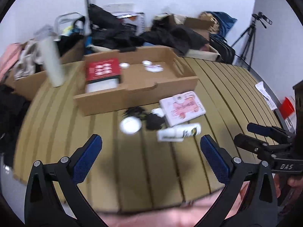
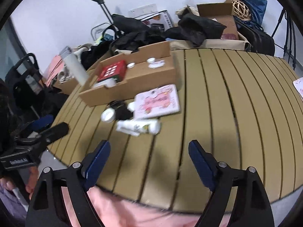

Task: Organize objects
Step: 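Reach the left gripper to the pink card and close on it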

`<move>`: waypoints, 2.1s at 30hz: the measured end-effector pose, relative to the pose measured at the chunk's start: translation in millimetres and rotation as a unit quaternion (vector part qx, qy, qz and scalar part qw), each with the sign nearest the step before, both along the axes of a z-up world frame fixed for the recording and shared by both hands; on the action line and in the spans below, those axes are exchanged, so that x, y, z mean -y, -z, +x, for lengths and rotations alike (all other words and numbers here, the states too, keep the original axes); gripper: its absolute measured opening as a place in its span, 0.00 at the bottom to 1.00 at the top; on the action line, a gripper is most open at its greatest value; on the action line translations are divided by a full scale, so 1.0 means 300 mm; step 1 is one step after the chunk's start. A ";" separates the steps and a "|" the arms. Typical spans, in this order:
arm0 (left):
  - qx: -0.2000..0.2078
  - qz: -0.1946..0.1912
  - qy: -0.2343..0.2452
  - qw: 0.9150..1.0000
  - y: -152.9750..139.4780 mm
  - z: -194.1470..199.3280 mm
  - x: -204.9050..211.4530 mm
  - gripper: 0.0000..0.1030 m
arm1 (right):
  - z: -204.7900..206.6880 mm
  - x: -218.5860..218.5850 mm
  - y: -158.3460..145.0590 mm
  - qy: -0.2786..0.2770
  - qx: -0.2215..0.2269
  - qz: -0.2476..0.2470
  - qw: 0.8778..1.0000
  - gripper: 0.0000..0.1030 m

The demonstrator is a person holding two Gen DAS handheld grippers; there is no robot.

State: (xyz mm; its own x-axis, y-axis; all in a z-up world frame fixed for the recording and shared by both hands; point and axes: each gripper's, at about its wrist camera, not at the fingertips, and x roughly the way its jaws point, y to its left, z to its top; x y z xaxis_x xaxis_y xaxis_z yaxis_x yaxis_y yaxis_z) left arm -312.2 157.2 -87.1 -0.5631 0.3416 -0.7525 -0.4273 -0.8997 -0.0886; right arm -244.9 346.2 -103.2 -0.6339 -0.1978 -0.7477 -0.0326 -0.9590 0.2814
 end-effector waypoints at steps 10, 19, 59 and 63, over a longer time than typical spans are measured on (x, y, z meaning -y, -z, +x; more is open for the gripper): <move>0.115 -0.004 0.056 0.992 0.202 -0.256 -0.225 0.57 | -0.325 -0.116 0.198 -0.011 0.038 -0.015 0.999 0.59; 0.123 0.008 0.048 0.991 0.206 -0.289 -0.273 0.58 | -0.479 -0.129 0.297 -0.029 0.040 -0.084 0.995 0.42; 0.190 0.036 0.039 0.980 0.300 -0.329 -0.284 0.50 | -0.357 -0.184 0.250 0.002 0.006 -0.109 0.994 0.02; 0.180 0.046 0.037 0.982 0.302 -0.316 -0.275 0.50 | -0.340 -0.203 0.225 -0.003 -0.005 -0.114 0.993 0.70</move>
State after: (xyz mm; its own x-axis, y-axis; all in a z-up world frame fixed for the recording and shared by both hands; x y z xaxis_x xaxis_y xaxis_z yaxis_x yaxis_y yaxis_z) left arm -406.9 239.6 -177.6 -0.2372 0.4466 -0.8627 -0.4173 -0.8488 -0.3247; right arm -347.0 407.1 -170.6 -0.6390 -0.3647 -0.6772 -0.0244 -0.8704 0.4917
